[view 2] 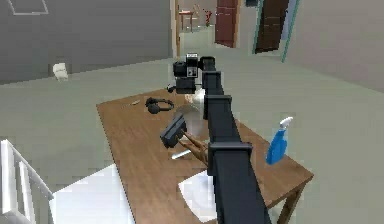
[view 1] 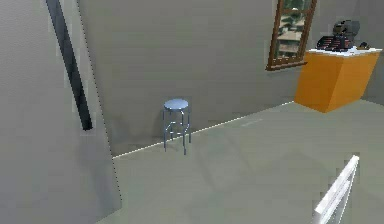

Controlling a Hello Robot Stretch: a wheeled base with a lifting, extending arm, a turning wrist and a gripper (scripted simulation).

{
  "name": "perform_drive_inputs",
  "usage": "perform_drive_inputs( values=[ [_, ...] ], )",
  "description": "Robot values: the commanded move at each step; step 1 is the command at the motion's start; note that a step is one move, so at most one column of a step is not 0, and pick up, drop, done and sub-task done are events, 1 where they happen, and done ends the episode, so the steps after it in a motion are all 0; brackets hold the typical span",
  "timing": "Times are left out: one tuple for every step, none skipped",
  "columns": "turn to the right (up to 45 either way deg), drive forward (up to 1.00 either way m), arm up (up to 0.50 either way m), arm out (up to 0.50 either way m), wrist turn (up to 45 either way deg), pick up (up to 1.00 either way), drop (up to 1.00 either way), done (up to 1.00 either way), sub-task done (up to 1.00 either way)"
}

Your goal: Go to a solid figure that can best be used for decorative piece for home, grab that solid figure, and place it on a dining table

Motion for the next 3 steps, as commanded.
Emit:
perform_drive_inputs(
  values=[
    [0.0,0.00,0.04,0.00,0.0,0.00,0.00,0.00,0.00],
    [0.0,0.00,0.00,-0.08,0.0,0.00,0.00,0.00,0.00],
    [0.0,0.00,0.00,0.00,0.0,0.00,0.00,1.00,0.00]
  ],
)
